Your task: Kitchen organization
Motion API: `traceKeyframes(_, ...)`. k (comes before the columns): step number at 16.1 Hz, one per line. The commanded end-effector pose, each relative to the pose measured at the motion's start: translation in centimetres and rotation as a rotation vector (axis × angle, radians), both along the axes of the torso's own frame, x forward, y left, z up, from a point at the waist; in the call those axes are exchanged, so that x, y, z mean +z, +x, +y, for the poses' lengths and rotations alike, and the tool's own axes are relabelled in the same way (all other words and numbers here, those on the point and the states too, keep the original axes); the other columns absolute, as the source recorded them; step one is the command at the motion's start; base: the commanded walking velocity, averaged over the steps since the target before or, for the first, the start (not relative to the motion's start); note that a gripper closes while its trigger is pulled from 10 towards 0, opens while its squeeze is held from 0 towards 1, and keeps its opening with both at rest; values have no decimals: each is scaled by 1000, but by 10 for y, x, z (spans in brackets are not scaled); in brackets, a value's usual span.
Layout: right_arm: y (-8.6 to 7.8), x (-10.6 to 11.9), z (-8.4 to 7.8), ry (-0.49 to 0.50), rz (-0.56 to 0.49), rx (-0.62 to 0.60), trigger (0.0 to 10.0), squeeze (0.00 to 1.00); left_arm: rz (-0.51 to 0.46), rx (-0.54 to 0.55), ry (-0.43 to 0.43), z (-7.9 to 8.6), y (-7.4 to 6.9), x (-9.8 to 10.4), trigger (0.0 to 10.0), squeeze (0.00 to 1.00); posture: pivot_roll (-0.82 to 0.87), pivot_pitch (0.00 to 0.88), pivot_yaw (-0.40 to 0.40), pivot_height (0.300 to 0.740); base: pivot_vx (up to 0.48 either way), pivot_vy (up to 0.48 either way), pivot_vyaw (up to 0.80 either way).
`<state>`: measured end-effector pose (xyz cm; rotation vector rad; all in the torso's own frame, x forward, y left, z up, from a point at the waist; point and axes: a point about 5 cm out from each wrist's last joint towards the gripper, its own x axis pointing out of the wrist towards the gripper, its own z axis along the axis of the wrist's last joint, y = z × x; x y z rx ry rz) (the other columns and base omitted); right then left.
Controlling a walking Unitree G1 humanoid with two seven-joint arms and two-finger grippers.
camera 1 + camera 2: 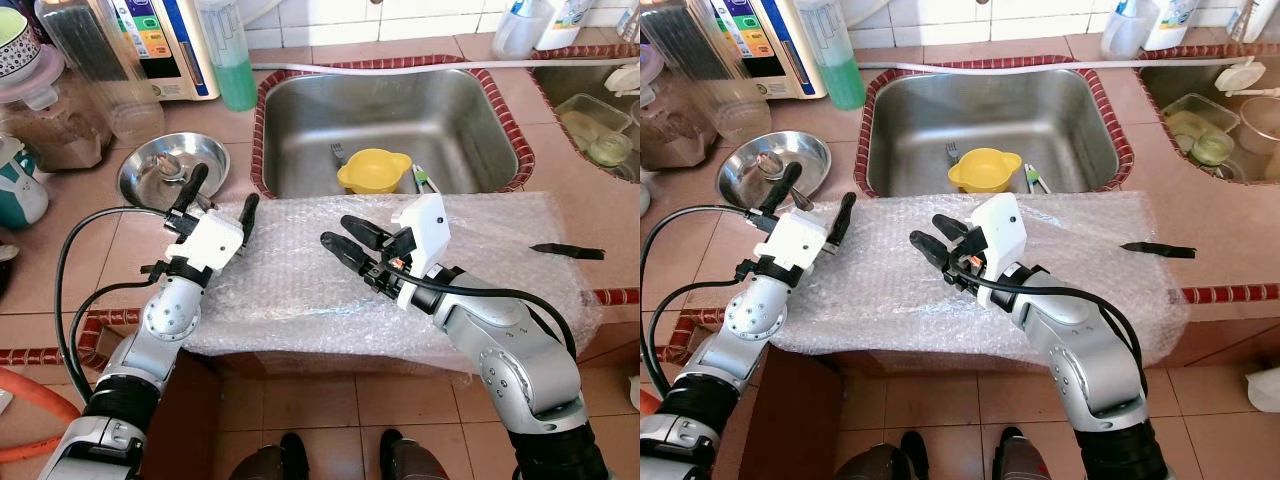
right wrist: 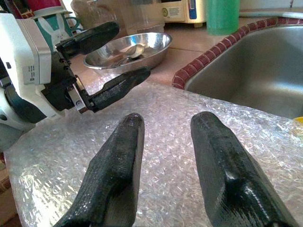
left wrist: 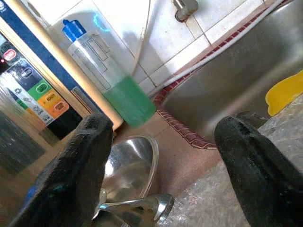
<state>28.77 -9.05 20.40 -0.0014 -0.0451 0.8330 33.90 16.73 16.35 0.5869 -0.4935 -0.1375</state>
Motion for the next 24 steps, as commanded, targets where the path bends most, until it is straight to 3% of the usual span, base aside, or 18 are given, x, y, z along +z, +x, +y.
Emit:
traceKeyframes(1, -5, 6, 4, 6, -34, 19, 10000, 314, 52, 38, -5, 10, 0, -11, 0, 0, -178, 264, 98, 740, 0, 0, 0)
traceKeyframes(7, -3, 7, 4, 6, -36, 17, 10000, 271, 52, 48, -14, 14, 0, -11, 0, 0, -169, 267, 95, 740, 0, 0, 0)
traceKeyframes(12, -3, 7, 4, 7, -35, 19, 10000, 90, 54, 46, -14, 14, -1, -11, 0, 0, -169, 266, 95, 740, 0, 0, 0)
traceKeyframes(16, -3, 7, 5, 8, -35, 18, 10000, 8, 54, 42, -16, 14, -1, -11, 0, 0, -166, 266, 95, 740, 0, 0, 0)
traceKeyframes(24, -1, 7, 6, 9, -39, 20, 10000, 0, 48, 30, -10, 14, -2, -11, 0, 0, -163, 260, 97, 740, 0, 0, 0)
